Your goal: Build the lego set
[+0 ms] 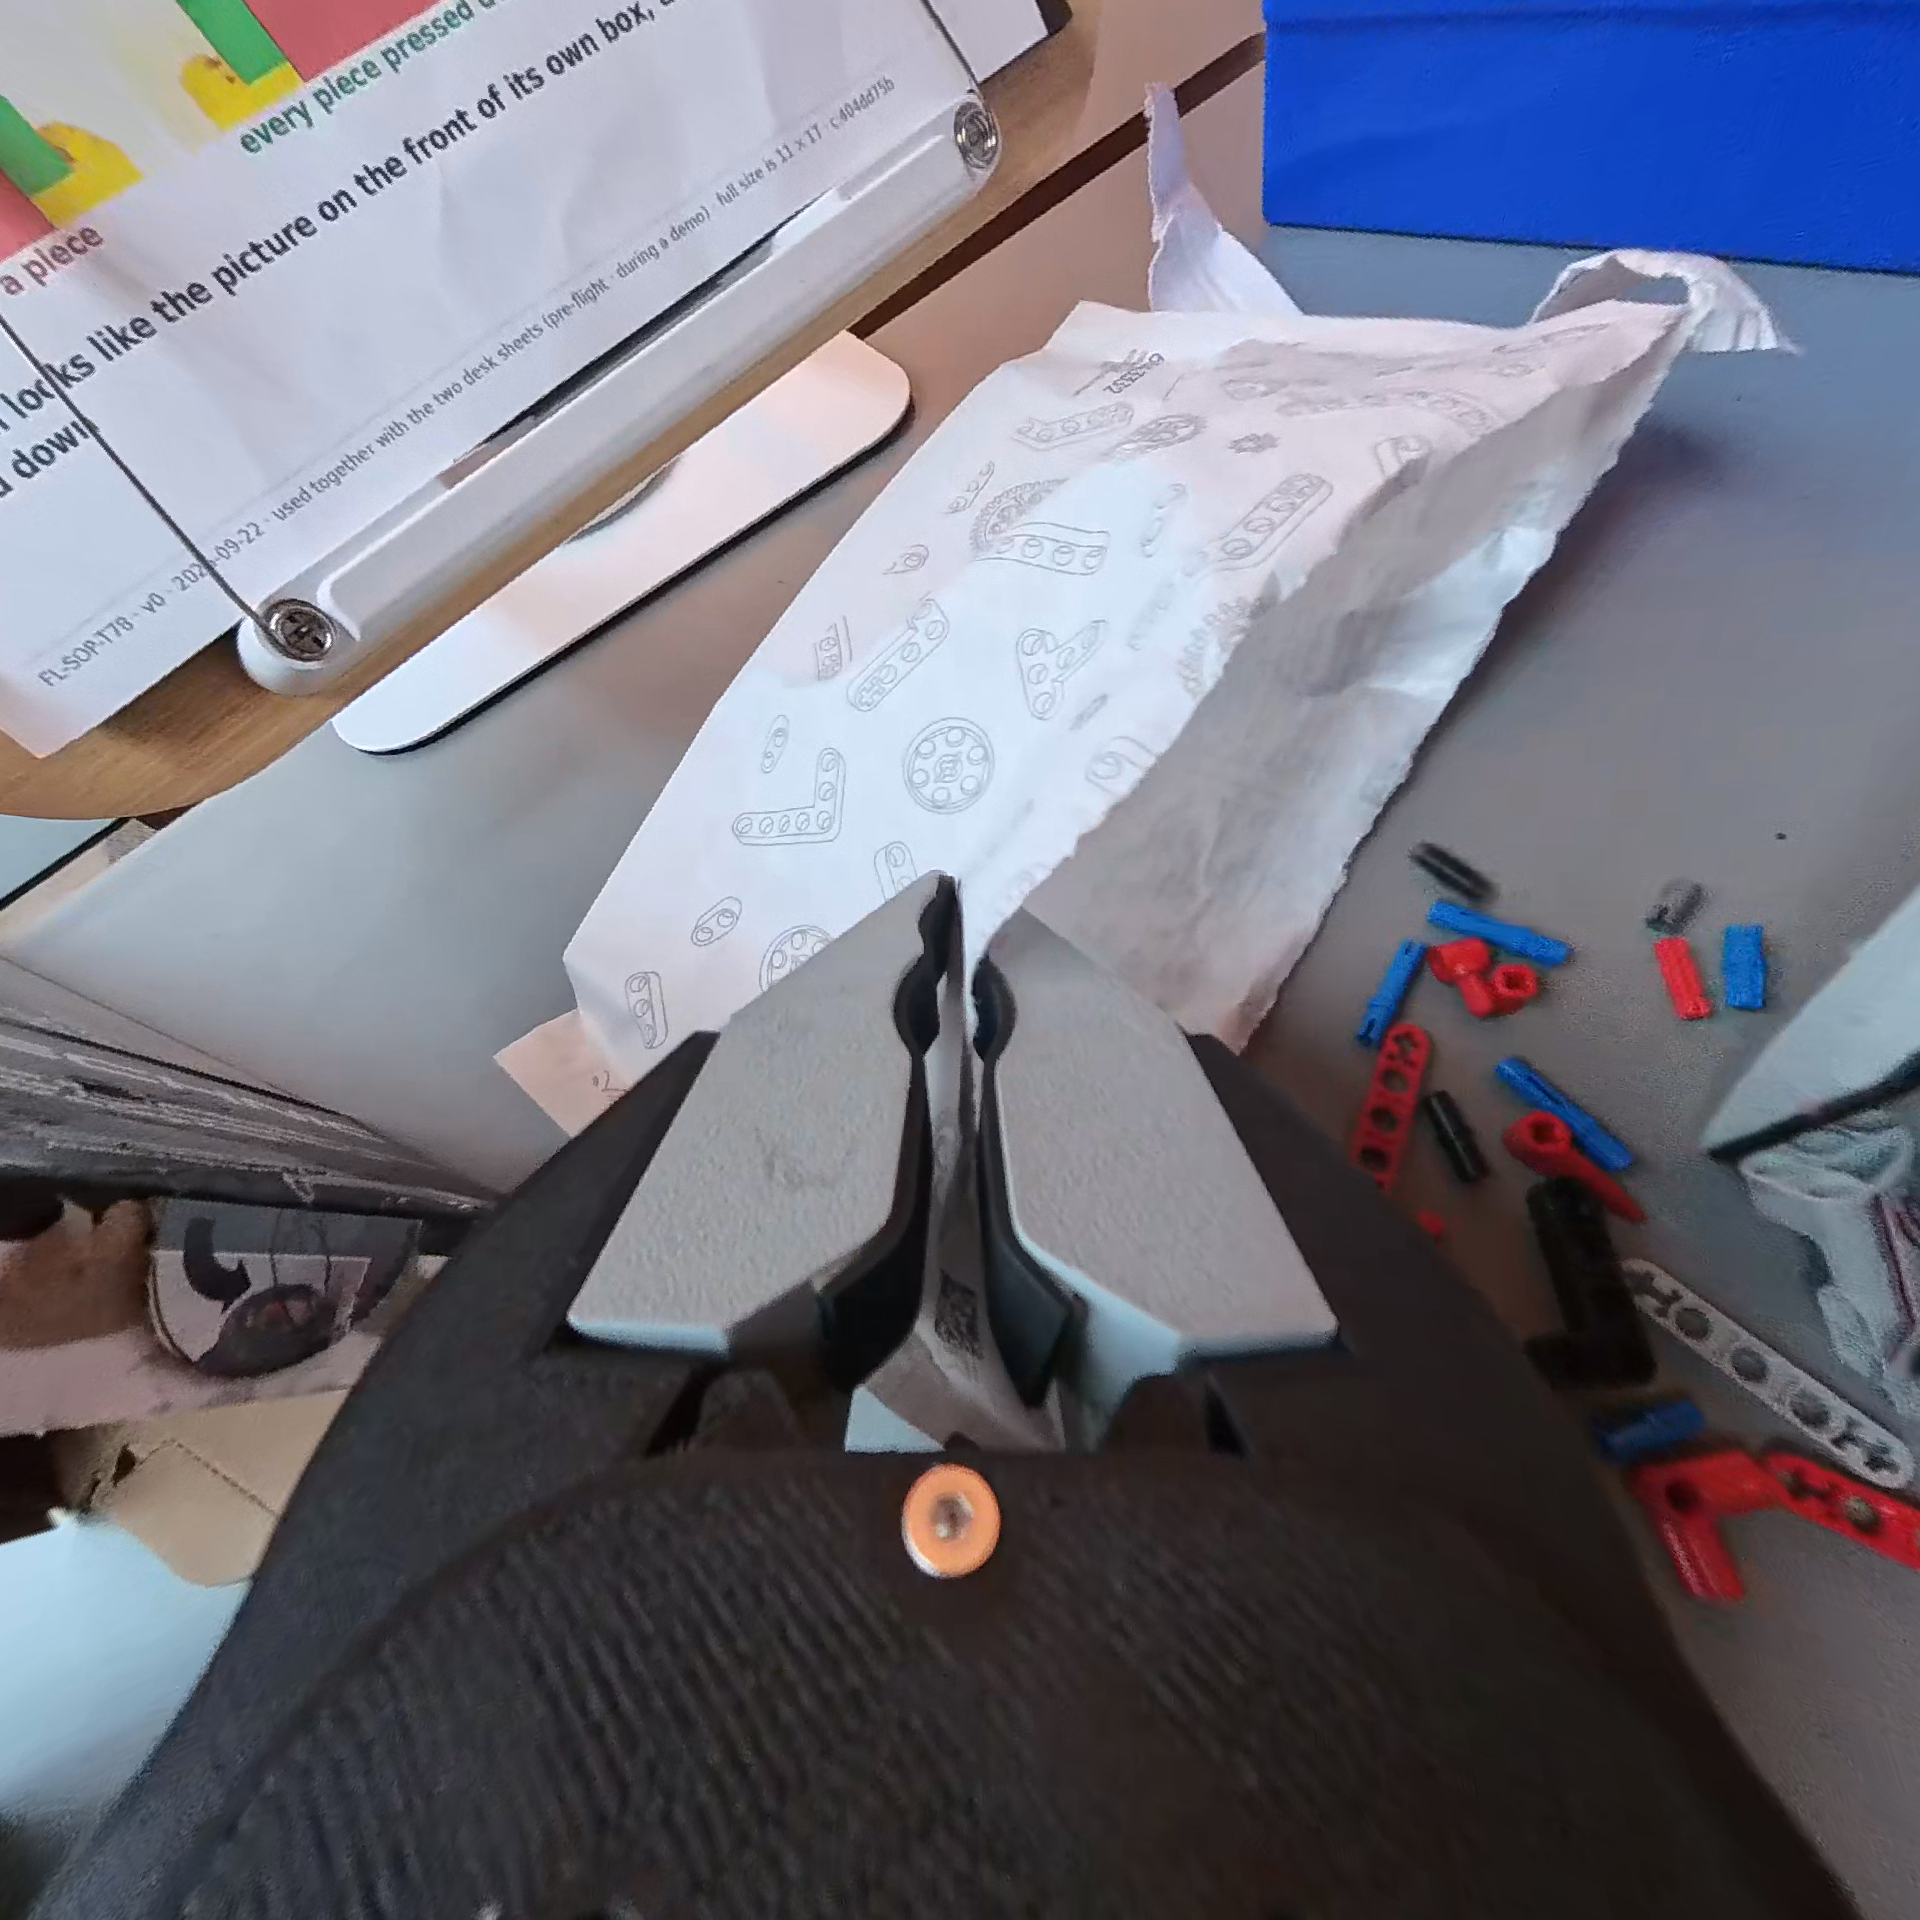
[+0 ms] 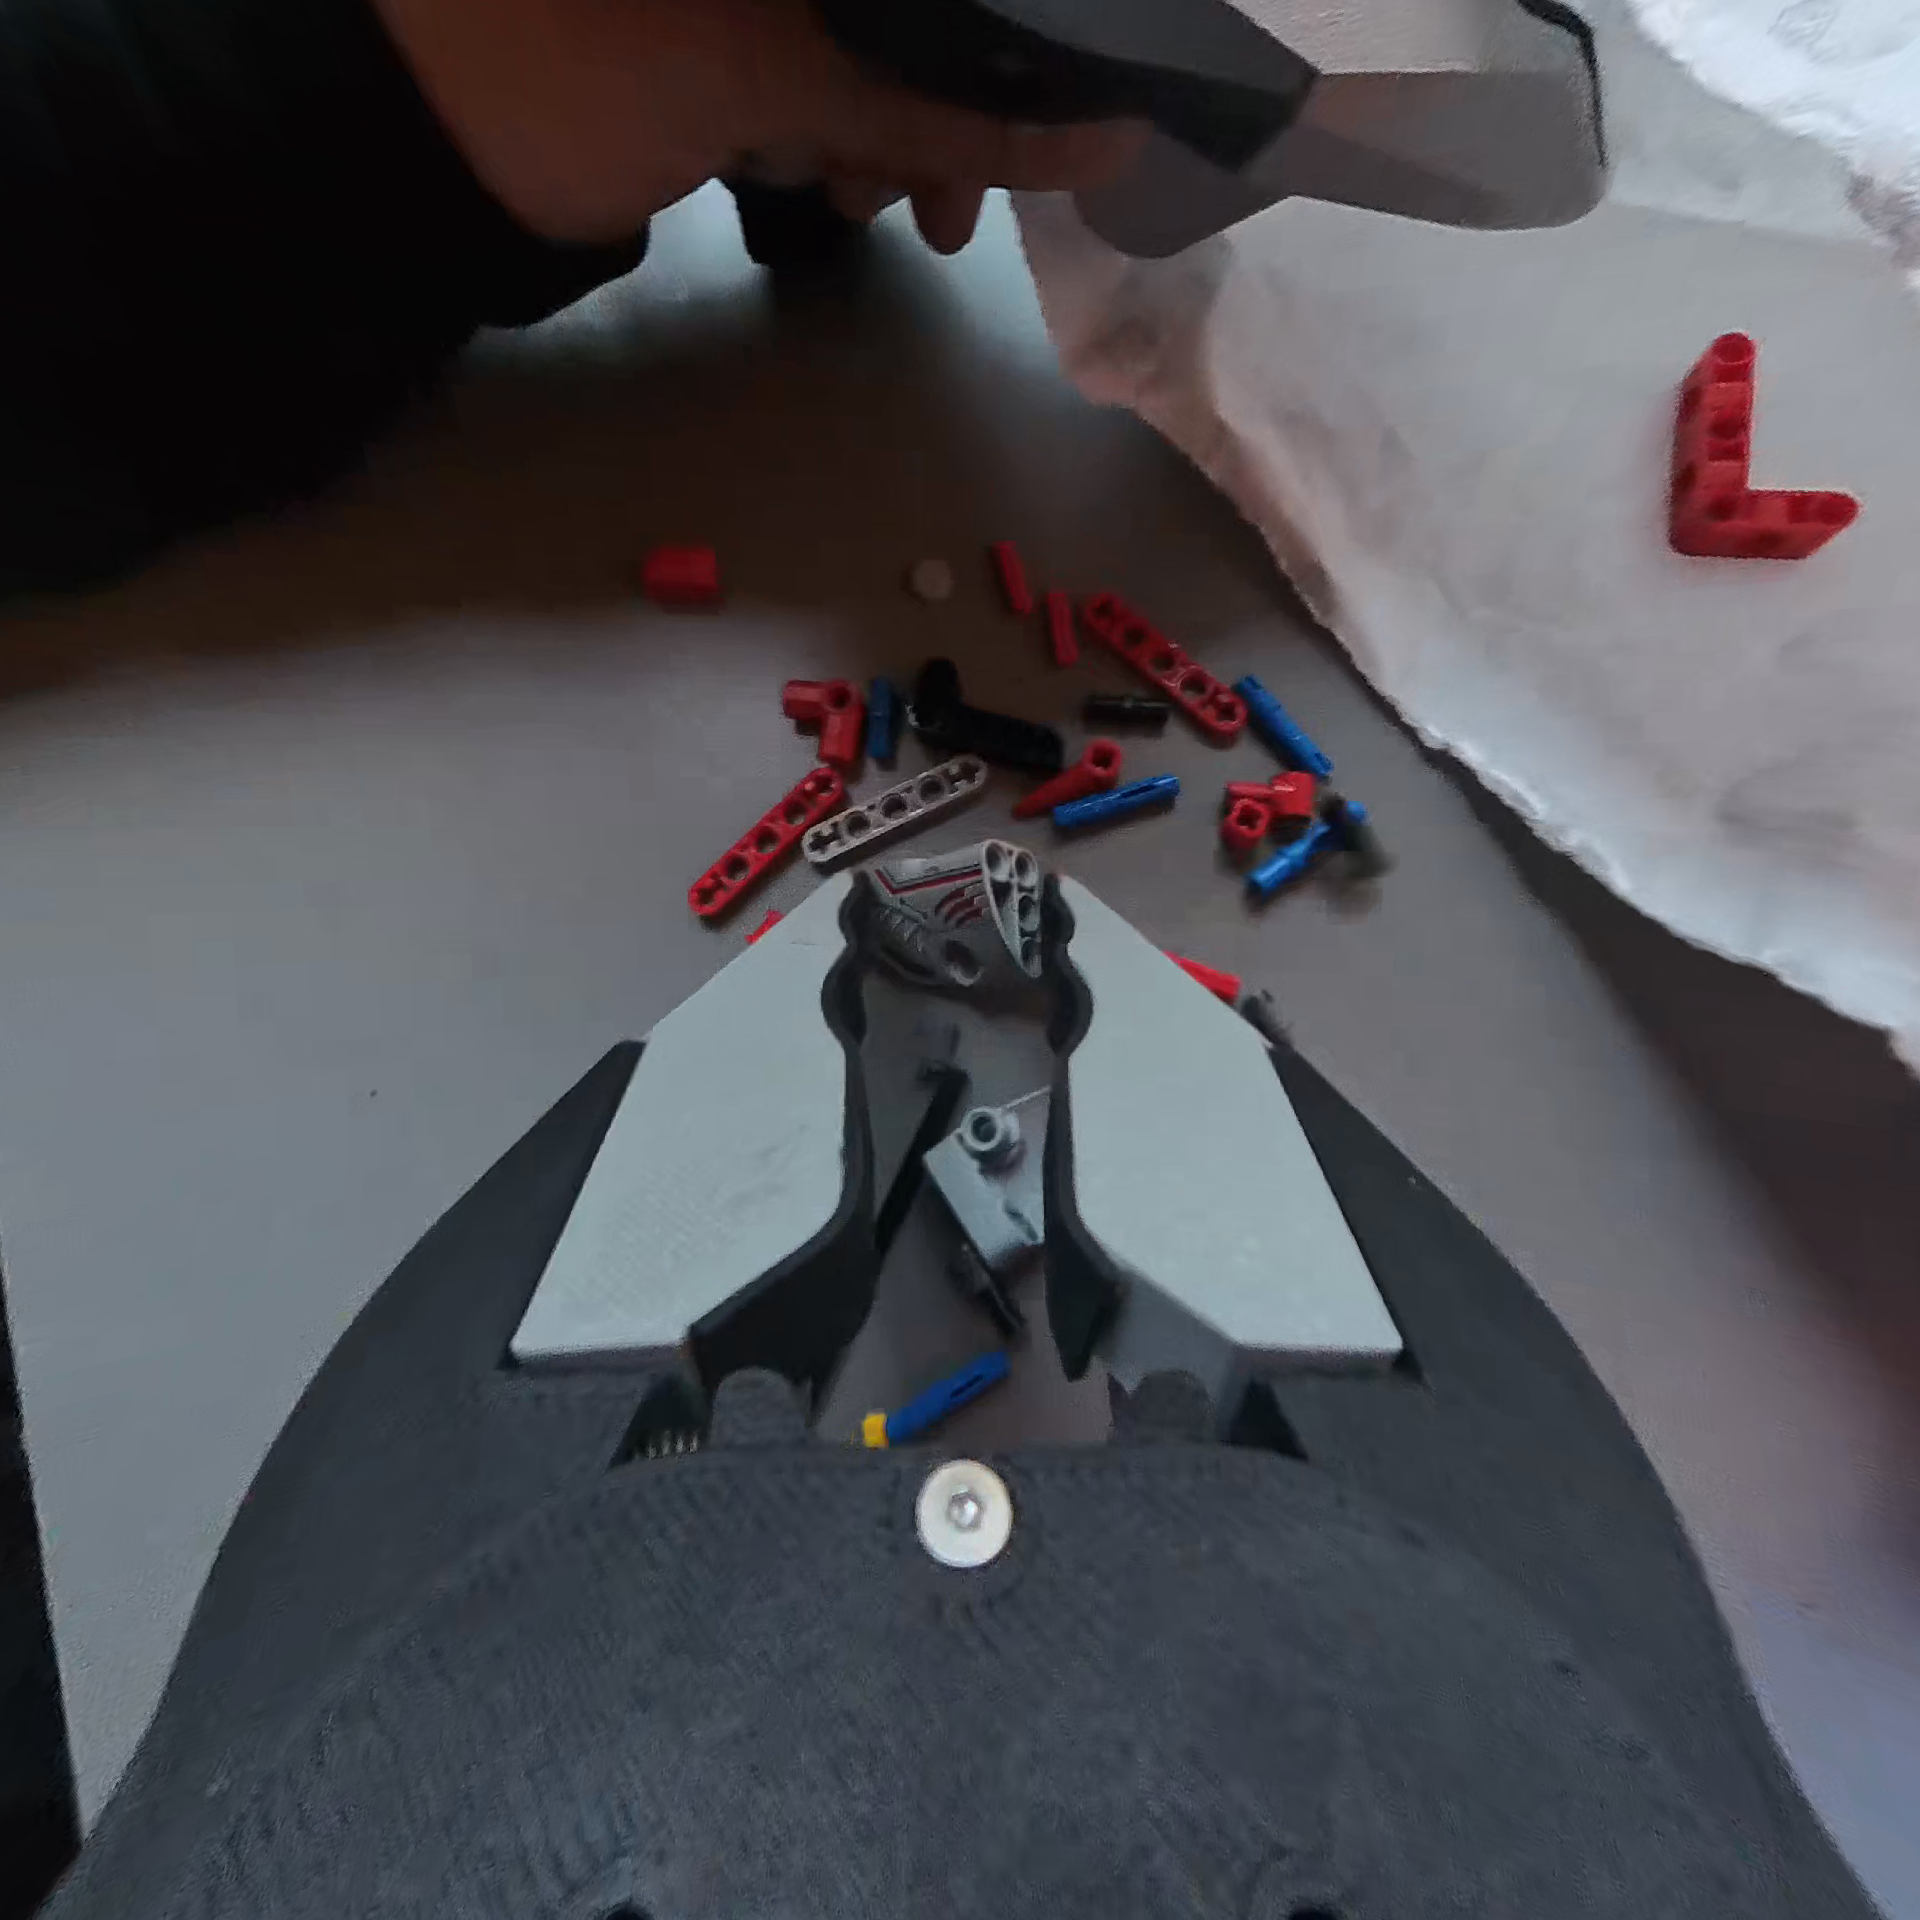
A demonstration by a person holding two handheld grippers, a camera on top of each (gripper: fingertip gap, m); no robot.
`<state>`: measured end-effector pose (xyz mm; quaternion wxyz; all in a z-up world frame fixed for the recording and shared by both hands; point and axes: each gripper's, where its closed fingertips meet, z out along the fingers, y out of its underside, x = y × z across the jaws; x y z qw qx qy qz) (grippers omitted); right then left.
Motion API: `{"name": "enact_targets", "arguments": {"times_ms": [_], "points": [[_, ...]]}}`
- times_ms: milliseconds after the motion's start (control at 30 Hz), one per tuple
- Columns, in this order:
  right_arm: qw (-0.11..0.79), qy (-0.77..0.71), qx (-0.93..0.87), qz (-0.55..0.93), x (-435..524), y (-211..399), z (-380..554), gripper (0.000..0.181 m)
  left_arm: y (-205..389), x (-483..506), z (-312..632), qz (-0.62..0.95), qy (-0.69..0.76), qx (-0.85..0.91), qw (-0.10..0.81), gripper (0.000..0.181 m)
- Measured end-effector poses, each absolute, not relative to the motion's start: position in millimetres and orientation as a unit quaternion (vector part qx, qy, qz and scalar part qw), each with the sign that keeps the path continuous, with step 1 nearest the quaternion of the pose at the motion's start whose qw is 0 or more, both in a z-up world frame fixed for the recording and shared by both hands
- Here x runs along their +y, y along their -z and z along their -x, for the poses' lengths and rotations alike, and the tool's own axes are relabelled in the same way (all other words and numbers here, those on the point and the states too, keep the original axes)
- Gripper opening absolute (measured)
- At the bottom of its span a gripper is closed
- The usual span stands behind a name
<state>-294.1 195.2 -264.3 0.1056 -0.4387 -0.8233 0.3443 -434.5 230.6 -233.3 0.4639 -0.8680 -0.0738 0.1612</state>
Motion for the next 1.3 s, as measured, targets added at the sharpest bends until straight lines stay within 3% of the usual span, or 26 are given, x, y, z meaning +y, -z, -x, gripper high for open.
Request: {"name": "enact_targets", "arguments": {"times_ms": [67,100,333,500,567,733,800,933,1100,1167,1300], "points": [[0.099,-0.344,-0.822,0.443,196.1,264.1,287.9,0.024,233.9,231.3,433.1,0.869,-0.158,-0.073,0.463,0.0],[0.102,-0.338,-0.82,0.451,199.9,263.2,286.1,0.011,234.2,231.5,432.2,0.87,-0.158,-0.071,0.462,0.0],[0.202,-0.323,-0.79,0.481,249.5,192.5,273.6,0.01,229.3,230.6,432.8,0.864,-0.156,-0.079,0.471,0.0],[0.366,-0.241,-0.703,0.56,374.0,112.3,253.4,0.01,196.7,227.1,442.1,0.818,-0.158,-0.118,0.54,0.0],[0.404,-0.15,-0.659,0.616,452.7,107.8,235.0,0.01,191.2,224.7,446.9,0.809,-0.14,-0.144,0.553,0.0],[0.261,-0.098,-0.655,0.702,518.0,183.3,211.4,0.025,199.0,221.7,453.8,0.814,-0.139,-0.158,0.541,0.0],[0.295,-0.072,-0.634,0.711,537.1,178.1,210.9,0.027,198.9,221.8,454.2,0.815,-0.15,-0.154,0.538,0.0],[0.301,-0.203,-0.63,0.686,472.7,143.2,239.9,0.04,198.9,224.5,451.1,0.82,-0.161,-0.14,0.531,0.0],[0.221,-0.38,-0.661,0.608,316.5,155.6,293.4,0.032,196.3,224.7,454.9,0.82,-0.192,-0.134,0.522,0.0],[0.195,-0.368,-0.659,0.627,303.6,196.6,317.8,0.034,192.8,223.7,456.0,0.818,-0.21,-0.128,0.521,0.0],[0.269,-0.302,-0.646,0.647,346.1,240.4,368.0,0.041,190.8,222.8,455.6,0.816,-0.213,-0.128,0.522,0.0]]}}
